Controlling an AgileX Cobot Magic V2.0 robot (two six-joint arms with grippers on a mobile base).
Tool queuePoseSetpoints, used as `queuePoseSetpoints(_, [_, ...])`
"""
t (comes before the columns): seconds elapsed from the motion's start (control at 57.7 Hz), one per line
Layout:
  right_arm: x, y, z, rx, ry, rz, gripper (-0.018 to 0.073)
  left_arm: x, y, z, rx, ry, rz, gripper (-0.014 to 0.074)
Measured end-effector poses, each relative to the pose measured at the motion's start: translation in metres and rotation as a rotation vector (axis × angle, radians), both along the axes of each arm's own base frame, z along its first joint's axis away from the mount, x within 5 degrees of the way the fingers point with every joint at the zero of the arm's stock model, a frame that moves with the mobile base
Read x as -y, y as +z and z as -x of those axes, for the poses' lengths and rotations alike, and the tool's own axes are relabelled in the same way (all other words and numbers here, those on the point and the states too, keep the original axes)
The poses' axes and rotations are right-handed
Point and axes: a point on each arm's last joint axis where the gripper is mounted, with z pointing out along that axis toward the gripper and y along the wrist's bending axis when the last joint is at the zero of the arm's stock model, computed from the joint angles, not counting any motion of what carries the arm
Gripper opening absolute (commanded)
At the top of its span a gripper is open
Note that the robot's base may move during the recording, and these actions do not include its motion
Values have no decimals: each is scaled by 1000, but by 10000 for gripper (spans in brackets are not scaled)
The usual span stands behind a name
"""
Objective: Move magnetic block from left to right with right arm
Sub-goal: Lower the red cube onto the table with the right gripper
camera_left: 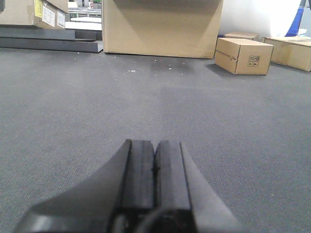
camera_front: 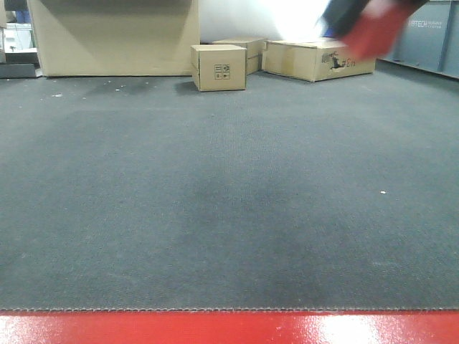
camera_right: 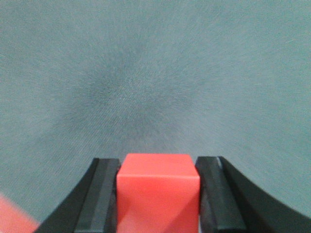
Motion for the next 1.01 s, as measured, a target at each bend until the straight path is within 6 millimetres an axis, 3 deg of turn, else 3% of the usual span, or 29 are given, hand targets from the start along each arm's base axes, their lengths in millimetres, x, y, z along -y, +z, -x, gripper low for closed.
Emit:
queuePoseSetpoints(0.139, [-24, -37, -37, -100, 5, 61, 225, 0, 0, 0, 0, 0, 0, -126])
queuePoseSetpoints(0.26, [-36, -71, -57, -177, 5, 105, 225, 0, 0, 0, 0, 0, 0, -126])
queuePoseSetpoints(0.451, [-43, -107, -69, -255, 5, 152, 225, 0, 0, 0, 0, 0, 0, -126])
queuePoseSetpoints(0.659, [-46, -122, -74, -279, 5, 167, 236, 0, 0, 0, 0, 0, 0, -126])
queuePoseSetpoints(0.78, [-47, -123, -75, -279, 5, 166, 363, 0, 0, 0, 0, 0, 0, -126])
queuePoseSetpoints(0.919, [-47, -123, -75, -278, 5, 166, 632, 0, 0, 0, 0, 0, 0, -126])
queuePoseSetpoints(1.005, [-46, -123, -74, -284, 5, 170, 627, 0, 0, 0, 0, 0, 0, -126])
